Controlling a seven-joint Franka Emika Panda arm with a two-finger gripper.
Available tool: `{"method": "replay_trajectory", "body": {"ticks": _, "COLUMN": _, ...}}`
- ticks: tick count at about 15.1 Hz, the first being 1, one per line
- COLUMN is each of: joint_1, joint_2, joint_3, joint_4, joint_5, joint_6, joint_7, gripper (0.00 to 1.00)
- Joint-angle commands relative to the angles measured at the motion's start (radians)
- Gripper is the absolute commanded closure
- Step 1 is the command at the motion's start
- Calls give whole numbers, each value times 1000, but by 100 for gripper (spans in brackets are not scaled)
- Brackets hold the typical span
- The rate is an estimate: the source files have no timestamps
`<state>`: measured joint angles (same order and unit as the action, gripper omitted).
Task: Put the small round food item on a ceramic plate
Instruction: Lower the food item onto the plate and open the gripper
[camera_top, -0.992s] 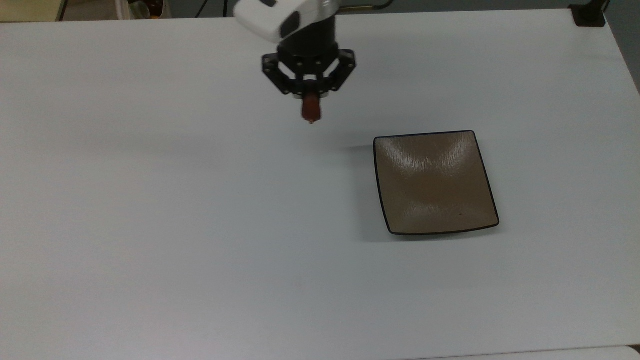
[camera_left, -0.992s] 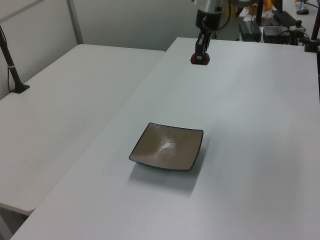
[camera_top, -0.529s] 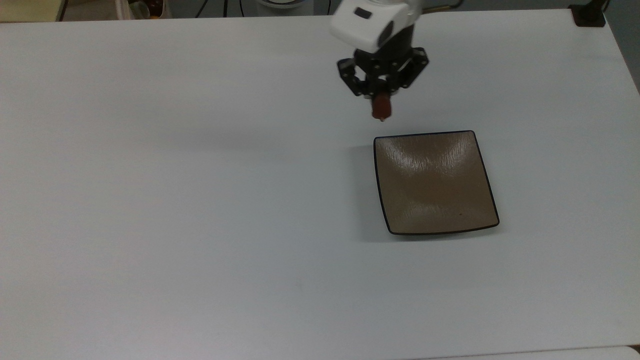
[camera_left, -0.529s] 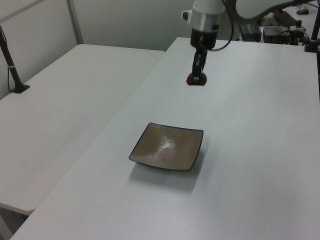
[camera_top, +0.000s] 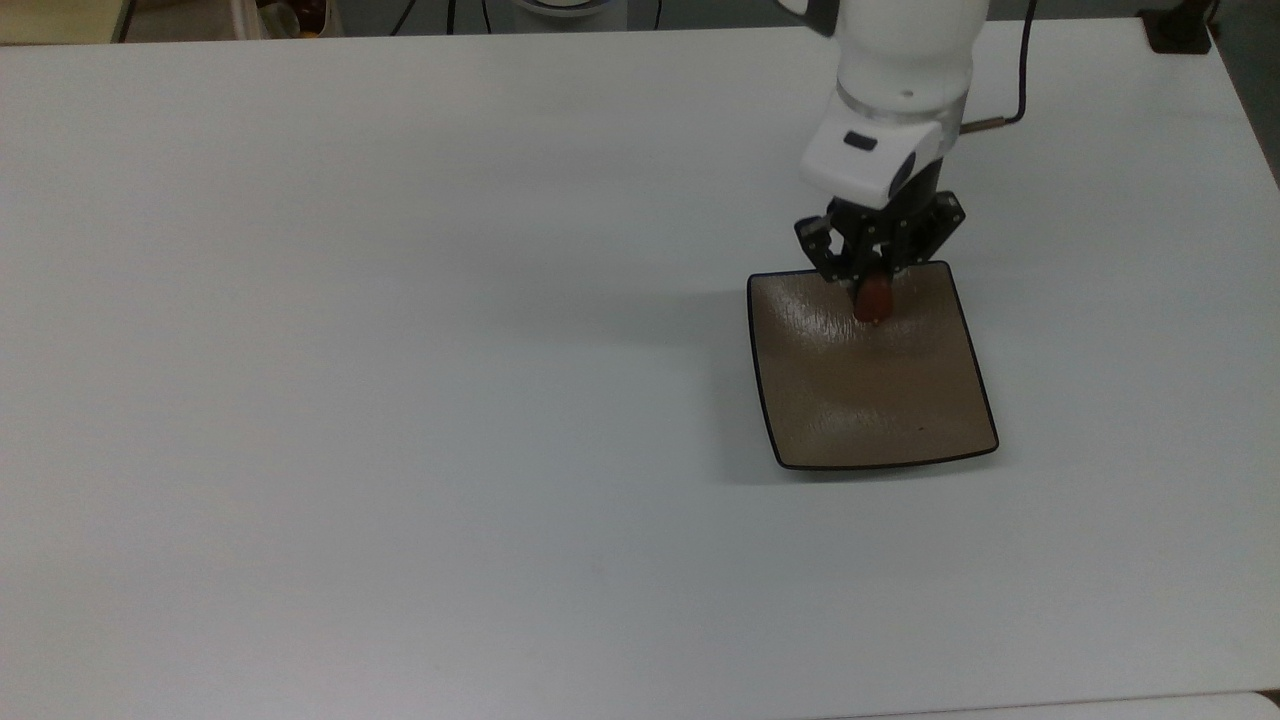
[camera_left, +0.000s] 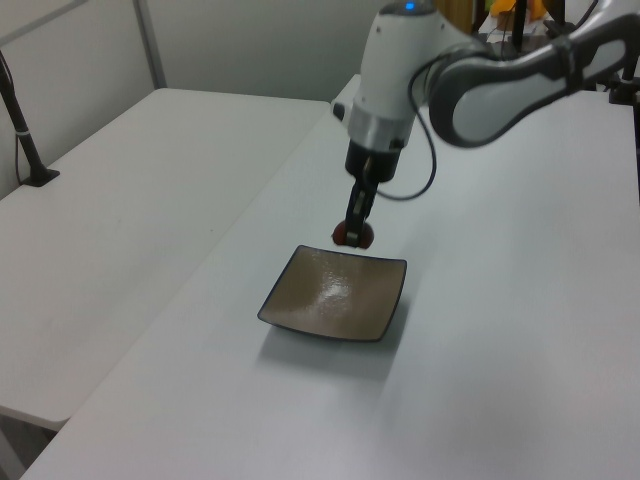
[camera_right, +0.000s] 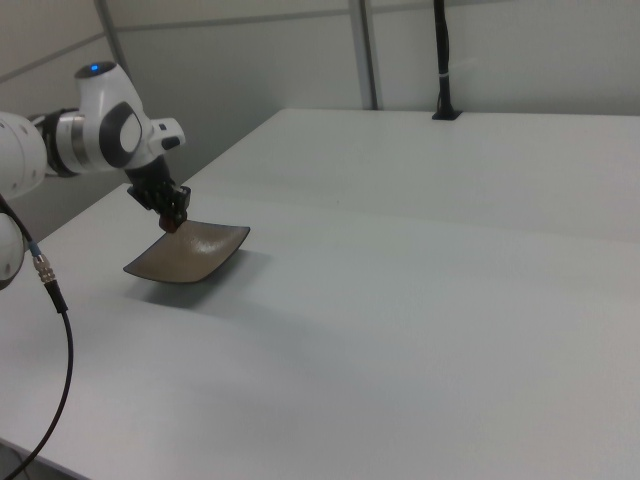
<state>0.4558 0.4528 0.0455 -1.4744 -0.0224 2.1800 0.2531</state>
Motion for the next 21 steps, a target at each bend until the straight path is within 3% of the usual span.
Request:
{"method": "replay_trajectory", "body": {"ticks": 1, "joint_1": 12, "joint_2": 64, "joint_3": -4, "joint_4": 3, "joint_5": -39, "joint_6": 89, "joint_7": 22, "gripper": 79}}
{"method": "replay_trajectory", "body": {"ticks": 7, "joint_1": 20, "joint_2": 159, "joint_3": -3, "joint_4": 2, "joint_5": -94, "joint_6": 195, "joint_7": 22, "gripper": 78}}
{"method": "replay_trajectory", "body": {"ticks": 10, "joint_1": 20, "joint_2": 178, "joint_3": -3, "joint_4": 0, "joint_5": -94, "joint_6": 218, "joint_7": 22, "gripper": 71}}
{"method": "replay_trajectory", "body": {"ticks": 12, "joint_1": 24, "joint_2": 178, "joint_3": -3, "joint_4": -9, "joint_5": -93, "joint_6": 218, "joint_7": 22, "gripper": 61}}
{"method": "replay_trajectory", "body": {"ticks": 14, "joint_1": 24, "joint_2": 179, "joint_3": -3, "joint_4": -12, "joint_5": -93, "joint_6": 218, "joint_7": 25, "gripper": 24}}
{"method": "replay_trajectory", "body": {"ticks": 15, "joint_1": 24, "joint_2": 179, "joint_3": -3, "joint_4": -13, "joint_5": -93, "joint_6": 218, "joint_7": 28, "gripper": 0}}
{"method": "replay_trajectory", "body": {"ticks": 21, "joint_1": 21, "joint_2": 176, "joint_3": -3, "joint_4": -12, "joint_5": -97, "joint_6": 216, "joint_7": 23, "gripper": 0}}
